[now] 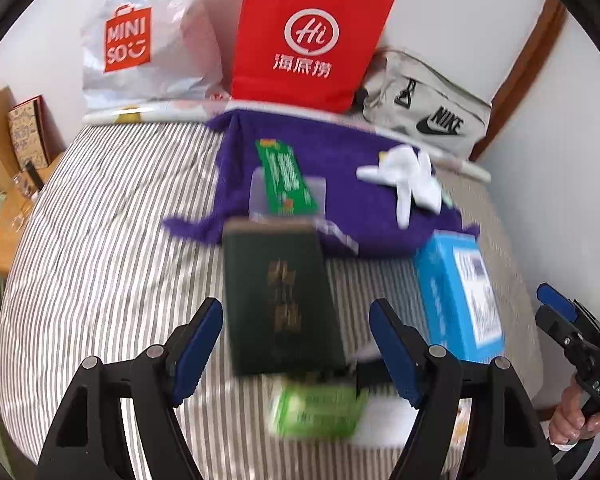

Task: Organize soft objects
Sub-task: 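Open both grippers and withdraw them from the towel, then grasp green tissue pack with left gripper while right grasps white foam block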

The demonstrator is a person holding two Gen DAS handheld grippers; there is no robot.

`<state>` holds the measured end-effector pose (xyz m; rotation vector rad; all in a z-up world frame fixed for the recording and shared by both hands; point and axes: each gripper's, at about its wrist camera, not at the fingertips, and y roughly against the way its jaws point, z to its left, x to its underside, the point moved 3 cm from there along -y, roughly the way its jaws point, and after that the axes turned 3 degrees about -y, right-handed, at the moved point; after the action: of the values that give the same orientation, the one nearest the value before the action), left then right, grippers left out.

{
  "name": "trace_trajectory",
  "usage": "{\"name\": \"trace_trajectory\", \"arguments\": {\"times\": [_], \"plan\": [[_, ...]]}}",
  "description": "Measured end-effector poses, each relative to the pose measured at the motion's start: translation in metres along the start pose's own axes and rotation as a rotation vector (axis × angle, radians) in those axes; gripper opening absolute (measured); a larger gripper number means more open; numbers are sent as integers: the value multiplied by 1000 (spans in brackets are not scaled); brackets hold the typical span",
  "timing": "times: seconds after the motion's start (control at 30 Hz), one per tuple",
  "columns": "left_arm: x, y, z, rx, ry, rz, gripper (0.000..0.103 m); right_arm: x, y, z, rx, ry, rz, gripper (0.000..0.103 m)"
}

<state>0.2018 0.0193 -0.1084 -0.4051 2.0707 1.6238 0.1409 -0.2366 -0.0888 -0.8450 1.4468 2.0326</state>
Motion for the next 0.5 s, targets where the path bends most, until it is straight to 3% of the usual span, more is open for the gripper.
{"name": "trace_trajectory", "arguments": {"times": [0.13, 0.27, 0.5], "plan": [[31, 6, 9, -17, 18, 11, 74, 36, 3, 21, -76, 28, 17, 78], [56, 4, 19, -22, 42, 32, 74, 66, -8, 44, -175, 68, 40, 79], [89, -4, 34, -11, 75, 66, 74, 97, -48, 63, -186, 103, 104, 79]]}}
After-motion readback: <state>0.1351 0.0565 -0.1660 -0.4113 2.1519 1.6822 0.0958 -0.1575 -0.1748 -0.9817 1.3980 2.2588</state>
